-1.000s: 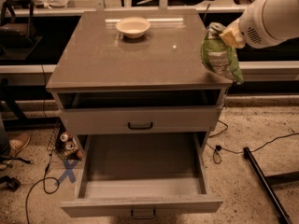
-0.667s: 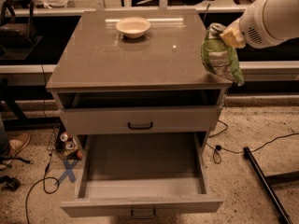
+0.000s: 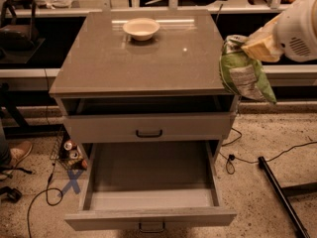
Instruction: Place green jalapeno chip bag into middle drawer
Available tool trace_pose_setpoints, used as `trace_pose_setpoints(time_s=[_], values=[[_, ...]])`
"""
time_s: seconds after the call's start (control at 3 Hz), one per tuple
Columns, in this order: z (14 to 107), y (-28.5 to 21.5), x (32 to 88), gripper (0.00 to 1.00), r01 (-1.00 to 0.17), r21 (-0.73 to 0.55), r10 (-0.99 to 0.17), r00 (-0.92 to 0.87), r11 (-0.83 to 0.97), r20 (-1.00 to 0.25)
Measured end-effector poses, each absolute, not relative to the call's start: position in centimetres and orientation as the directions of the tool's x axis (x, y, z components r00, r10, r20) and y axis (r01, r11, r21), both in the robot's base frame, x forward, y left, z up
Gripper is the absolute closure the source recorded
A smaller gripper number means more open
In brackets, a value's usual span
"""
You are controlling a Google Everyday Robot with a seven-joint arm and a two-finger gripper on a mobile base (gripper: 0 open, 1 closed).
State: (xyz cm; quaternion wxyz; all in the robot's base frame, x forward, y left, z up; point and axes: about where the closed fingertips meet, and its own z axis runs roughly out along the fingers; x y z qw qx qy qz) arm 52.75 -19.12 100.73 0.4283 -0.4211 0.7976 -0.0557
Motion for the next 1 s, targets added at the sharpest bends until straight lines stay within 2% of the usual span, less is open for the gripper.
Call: trace_pose_setpoints(time_s=[0.33, 0.67, 1.0], values=[[96.8, -19.3, 49.2, 1.00, -0.731, -0.415, -0.790, -0.273, 0.542, -0.549], [89.5, -20.2, 48.2, 1.00, -0.803, -0.348, -0.840, -0.316, 0.484, -0.441], [89.5, -20.2, 48.2, 1.00, -0.803, -0.348, -0.840, -0.316, 0.484, -0.440]])
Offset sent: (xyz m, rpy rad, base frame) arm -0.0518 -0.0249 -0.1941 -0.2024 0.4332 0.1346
